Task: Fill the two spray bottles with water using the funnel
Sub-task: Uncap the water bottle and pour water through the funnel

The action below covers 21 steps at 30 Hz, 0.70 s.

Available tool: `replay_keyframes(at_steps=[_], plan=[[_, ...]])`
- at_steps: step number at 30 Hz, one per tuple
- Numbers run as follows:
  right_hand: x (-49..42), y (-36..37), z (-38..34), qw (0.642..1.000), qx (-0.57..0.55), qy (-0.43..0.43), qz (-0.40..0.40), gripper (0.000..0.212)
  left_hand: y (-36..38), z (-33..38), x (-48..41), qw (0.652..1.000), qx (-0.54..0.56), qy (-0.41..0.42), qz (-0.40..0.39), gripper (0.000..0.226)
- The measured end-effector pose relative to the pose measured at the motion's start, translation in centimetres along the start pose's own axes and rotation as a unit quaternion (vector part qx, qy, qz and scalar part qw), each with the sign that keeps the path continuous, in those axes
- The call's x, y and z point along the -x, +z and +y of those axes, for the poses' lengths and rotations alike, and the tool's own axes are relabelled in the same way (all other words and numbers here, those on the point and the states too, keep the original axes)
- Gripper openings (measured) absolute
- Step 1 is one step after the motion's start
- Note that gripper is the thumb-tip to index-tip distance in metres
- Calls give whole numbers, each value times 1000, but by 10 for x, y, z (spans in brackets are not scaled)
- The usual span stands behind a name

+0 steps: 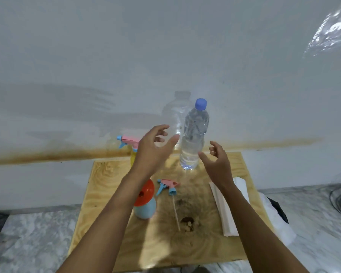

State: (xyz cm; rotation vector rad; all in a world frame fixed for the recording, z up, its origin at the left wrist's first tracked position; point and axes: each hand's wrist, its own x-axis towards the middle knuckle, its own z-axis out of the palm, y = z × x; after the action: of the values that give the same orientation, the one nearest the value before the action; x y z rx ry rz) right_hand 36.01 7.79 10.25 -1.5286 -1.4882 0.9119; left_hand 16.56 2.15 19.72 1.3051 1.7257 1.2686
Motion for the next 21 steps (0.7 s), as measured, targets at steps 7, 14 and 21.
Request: replay_keyframes(at_steps=[7, 14, 21], plan=[[-65, -5, -12, 990, -46, -51, -119, 85, 58, 21, -82, 988, -79, -8, -136, 86], [-87, 7, -3, 988, -71, -55, -125, 69, 70, 6, -105, 986, -43, -14, -159, 65], [-74, 4, -9, 989, -85, -57, -106, 71, 74, 5, -94, 991, -30, -10, -127, 66]])
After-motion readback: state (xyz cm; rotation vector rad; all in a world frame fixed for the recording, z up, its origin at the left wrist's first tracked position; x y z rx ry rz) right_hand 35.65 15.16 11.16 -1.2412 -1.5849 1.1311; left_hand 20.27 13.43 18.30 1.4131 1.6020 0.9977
